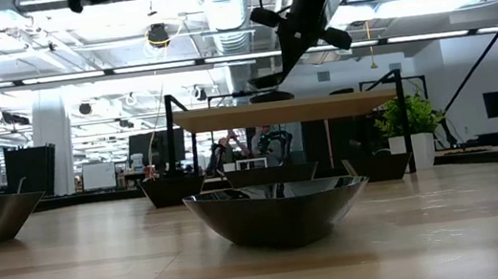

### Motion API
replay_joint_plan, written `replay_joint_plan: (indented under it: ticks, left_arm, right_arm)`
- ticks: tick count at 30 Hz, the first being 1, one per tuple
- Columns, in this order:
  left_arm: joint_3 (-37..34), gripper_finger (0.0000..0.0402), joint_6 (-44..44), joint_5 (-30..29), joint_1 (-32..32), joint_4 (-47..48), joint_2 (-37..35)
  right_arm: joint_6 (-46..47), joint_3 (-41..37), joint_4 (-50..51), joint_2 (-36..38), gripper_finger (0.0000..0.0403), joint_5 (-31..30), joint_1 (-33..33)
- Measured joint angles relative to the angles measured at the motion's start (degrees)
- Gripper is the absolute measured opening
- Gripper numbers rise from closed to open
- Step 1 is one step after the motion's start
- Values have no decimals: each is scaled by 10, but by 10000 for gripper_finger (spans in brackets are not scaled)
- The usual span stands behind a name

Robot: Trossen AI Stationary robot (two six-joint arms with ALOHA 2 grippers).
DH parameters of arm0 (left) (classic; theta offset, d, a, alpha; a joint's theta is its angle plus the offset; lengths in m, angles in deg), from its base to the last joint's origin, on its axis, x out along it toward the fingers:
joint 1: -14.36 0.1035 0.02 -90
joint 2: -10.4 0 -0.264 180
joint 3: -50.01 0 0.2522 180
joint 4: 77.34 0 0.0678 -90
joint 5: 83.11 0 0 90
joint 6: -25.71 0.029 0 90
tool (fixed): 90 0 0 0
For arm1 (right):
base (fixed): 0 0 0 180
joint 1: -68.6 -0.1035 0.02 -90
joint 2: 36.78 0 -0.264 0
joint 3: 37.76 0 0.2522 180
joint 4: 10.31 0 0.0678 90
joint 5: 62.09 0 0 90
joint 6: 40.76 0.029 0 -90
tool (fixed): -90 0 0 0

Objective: Pick & Place Mini shaped plates
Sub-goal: Stack the leaf-shaped plate on top of the leaf-shaped plates on the shelf

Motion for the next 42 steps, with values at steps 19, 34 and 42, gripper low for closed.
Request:
replay_joint_plan:
  ticks: [19,34,42]
  left_arm:
    - [-148,159,-45,420,133,-3,-115]
    - [-153,159,-47,421,133,-4,-115]
    - [-153,159,-47,421,133,-6,-115]
  right_arm:
    - [-37,-1,7,-1,0,29,23]
    - [-43,-1,-3,-24,0,41,26]
    - [-50,-1,0,-29,0,41,35]
